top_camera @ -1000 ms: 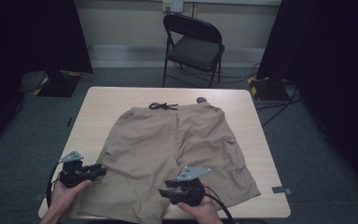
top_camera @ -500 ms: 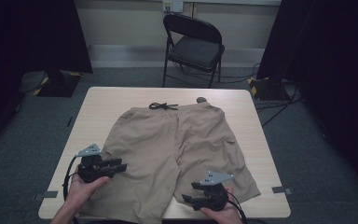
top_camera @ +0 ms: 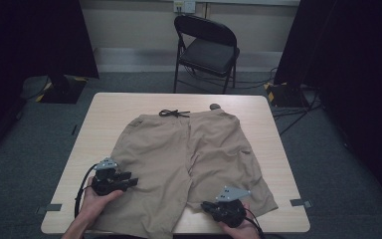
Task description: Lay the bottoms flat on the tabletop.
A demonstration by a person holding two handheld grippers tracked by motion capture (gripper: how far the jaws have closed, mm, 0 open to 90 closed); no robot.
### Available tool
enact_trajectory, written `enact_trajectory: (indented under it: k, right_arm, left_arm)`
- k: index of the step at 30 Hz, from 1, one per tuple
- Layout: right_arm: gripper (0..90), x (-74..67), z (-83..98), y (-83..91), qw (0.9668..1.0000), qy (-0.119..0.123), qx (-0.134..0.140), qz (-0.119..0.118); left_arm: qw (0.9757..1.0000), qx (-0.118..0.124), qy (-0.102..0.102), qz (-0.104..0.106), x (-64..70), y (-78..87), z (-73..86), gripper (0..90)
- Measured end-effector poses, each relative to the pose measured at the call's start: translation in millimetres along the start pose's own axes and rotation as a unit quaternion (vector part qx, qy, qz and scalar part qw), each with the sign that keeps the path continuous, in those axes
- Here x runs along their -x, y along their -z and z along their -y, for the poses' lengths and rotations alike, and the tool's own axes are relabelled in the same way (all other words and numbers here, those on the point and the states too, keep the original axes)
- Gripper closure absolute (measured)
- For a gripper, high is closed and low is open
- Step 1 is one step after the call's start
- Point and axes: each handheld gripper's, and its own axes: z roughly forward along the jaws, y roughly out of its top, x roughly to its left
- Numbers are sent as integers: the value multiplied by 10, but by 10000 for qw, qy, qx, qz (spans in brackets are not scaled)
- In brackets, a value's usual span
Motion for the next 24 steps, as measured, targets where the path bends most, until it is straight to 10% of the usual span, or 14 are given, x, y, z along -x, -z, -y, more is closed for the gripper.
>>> enact_trajectory:
  k: [8, 18, 24]
  right_arm:
    - [900, 502, -277, 179, 9967, -517, 579, 237]
    - [898, 1246, -262, 28, 9889, -1199, 365, 793]
    - [642, 1260, -228, 151, 9842, -1291, 522, 1093]
  left_arm:
    - [9999, 86, -99, -10, -13, -7, 15, 522]
    - [9999, 119, -65, 19, -39, -4, 19, 522]
    - [9999, 118, -54, 32, -42, -3, 19, 522]
